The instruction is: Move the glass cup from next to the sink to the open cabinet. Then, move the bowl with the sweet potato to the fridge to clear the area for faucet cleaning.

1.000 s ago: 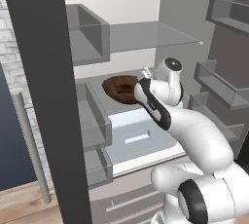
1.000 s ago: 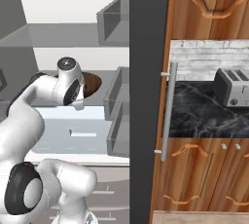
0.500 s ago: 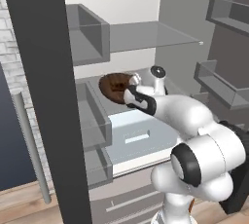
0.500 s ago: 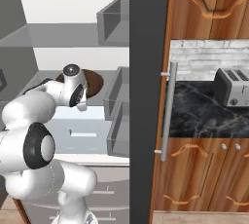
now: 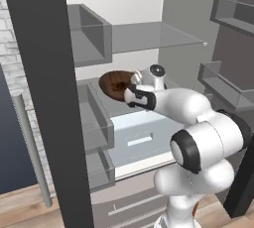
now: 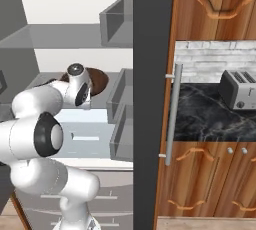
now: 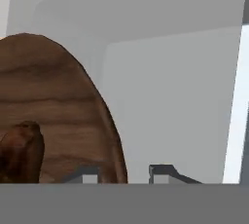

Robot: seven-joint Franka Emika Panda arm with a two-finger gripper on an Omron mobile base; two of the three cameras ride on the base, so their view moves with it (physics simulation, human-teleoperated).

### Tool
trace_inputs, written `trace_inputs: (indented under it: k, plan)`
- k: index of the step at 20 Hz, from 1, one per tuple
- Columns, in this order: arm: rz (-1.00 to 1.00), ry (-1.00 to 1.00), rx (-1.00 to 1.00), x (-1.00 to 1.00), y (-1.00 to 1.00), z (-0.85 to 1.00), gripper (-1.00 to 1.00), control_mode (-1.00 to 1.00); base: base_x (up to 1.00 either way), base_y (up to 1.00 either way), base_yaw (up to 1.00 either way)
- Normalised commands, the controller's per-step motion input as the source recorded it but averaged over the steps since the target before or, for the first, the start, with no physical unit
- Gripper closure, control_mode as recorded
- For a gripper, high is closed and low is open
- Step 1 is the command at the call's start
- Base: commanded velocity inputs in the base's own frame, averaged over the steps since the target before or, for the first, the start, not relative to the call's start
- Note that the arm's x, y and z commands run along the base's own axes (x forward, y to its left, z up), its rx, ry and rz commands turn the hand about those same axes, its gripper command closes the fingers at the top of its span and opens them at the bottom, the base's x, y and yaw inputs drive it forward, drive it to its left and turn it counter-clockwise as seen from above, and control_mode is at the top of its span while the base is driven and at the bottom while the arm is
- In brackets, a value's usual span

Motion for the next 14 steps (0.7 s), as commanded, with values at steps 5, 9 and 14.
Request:
trace_inputs:
  k: [5, 9, 14]
  plan:
    - [-0.21, -0.04, 0.0, -0.34, 0.0, 0.98, -1.0, -1.0, 0.0, 0.0, 0.0]
    - [-0.27, 0.0, 0.08, -0.75, -0.05, 0.88, -1.0, -1.0, 0.0, 0.0, 0.0]
    - [-0.28, 0.0, 0.11, -1.0, -0.04, 0.19, -1.0, -1.0, 0.0, 0.0, 0.0]
